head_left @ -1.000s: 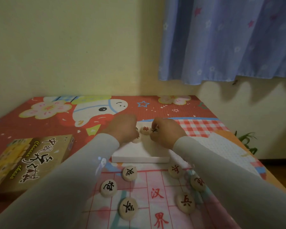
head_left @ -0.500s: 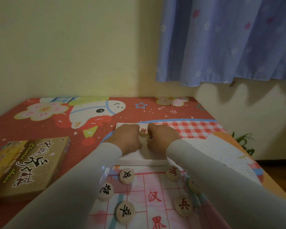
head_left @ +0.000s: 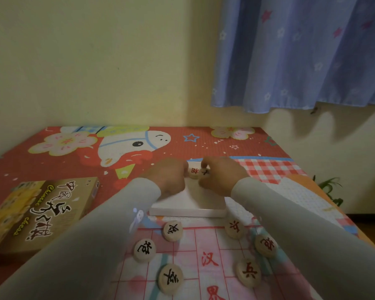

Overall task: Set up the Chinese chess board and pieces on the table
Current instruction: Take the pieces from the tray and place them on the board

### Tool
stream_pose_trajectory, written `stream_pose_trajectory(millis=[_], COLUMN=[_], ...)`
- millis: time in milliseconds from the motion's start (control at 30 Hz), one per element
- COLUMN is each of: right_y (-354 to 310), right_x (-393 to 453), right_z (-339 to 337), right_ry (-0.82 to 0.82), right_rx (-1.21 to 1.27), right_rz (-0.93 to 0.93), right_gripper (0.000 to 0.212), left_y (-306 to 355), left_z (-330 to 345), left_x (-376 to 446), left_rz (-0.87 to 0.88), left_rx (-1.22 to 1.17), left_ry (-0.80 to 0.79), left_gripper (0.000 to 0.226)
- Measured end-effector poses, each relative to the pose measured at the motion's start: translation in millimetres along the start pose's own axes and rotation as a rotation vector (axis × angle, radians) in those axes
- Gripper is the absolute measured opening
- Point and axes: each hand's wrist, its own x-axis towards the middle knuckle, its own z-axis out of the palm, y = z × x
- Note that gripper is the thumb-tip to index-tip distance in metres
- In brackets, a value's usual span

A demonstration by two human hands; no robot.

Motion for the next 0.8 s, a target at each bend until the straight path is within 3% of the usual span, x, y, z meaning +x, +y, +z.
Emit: stream_pose_trajectory(millis=[133, 467, 800], right_y=[7.2, 6.8, 8.0], right_x=[11.8, 26.7, 0.1], right_z=[-3.3, 1.5, -1.5], right_ry=[0.119, -0.030, -0.153], right_rx=[0.068, -0.102, -0.028], right_rz=[0.010, 0.020, -0.096], right_gripper=[0.034, 0.026, 0.036], left_y=[-9.3, -8.5, -11.2], left_z=[-12.0, 1.0, -8.3], left_x=[11.0, 25.9, 6.7], left_rz=[-0.036, -0.017, -0.055], left_rx=[0.028, 0.287, 0.157], left_ry=[0.135, 0.017, -0.148], left_gripper=[0.023, 0.028, 0.034])
